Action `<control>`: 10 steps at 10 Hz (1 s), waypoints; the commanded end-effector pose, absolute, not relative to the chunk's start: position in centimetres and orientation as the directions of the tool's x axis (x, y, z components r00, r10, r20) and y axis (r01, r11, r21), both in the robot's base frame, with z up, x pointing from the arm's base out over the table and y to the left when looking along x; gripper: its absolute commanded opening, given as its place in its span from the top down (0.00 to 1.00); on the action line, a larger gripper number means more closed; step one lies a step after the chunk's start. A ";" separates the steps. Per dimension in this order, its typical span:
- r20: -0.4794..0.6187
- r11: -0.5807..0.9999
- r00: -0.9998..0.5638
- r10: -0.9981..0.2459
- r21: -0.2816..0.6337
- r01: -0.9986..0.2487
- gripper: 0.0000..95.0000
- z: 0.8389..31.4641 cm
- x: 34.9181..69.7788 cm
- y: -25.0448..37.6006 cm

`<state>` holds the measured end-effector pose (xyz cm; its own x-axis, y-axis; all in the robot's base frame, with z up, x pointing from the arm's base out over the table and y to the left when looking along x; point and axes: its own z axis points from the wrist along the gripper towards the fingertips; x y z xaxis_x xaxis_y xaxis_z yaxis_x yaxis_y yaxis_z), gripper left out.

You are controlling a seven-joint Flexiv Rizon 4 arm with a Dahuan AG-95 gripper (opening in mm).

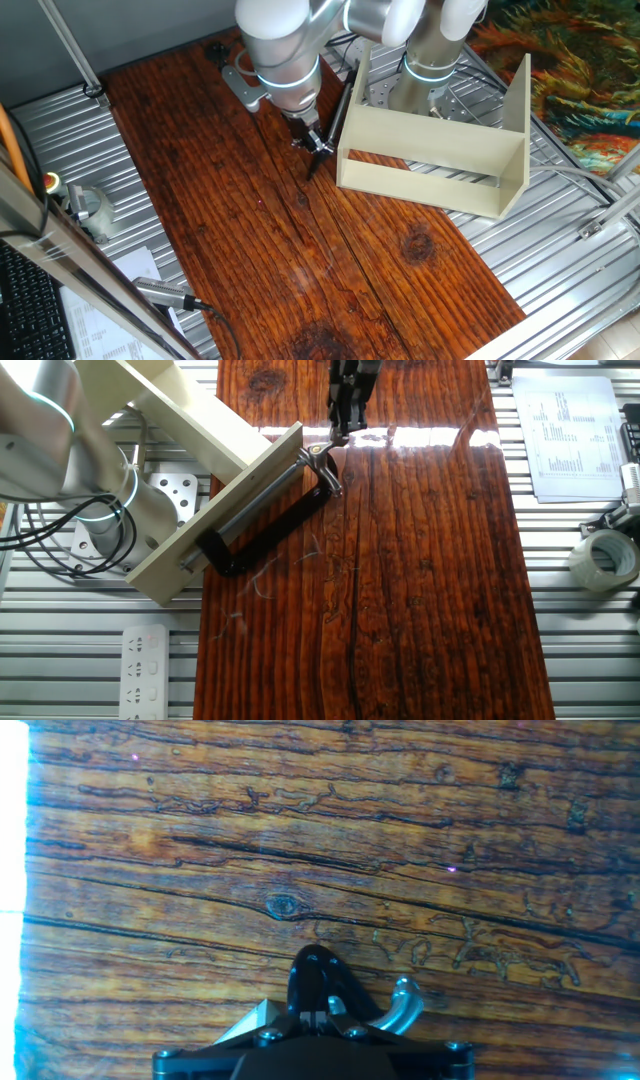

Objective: Turn off the water tap

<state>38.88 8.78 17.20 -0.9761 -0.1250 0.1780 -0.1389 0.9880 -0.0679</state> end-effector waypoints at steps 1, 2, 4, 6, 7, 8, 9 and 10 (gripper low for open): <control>0.176 0.987 -0.976 -0.127 -0.072 -0.141 1.00 17.4 38.8 8.6; 0.175 0.988 -0.977 -0.125 -0.071 -0.139 1.00 17.4 38.7 8.6; 0.174 0.988 -0.976 -0.128 -0.068 -0.141 1.00 17.4 38.7 8.6; 0.172 0.989 -0.977 -0.126 -0.056 -0.138 1.00 17.5 38.7 8.6; 0.172 0.989 -0.977 -0.126 -0.053 -0.136 1.00 17.5 38.6 8.7; 0.171 0.990 -0.977 -0.125 -0.047 -0.135 1.00 17.5 38.6 8.7; 0.170 0.990 -0.977 -0.127 -0.041 -0.136 1.00 17.5 38.6 8.8; 0.169 0.990 -0.977 -0.130 -0.036 -0.138 1.00 17.5 38.6 8.8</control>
<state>38.54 8.83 17.58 -0.9767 -0.1327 0.1688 -0.1397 0.9897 -0.0302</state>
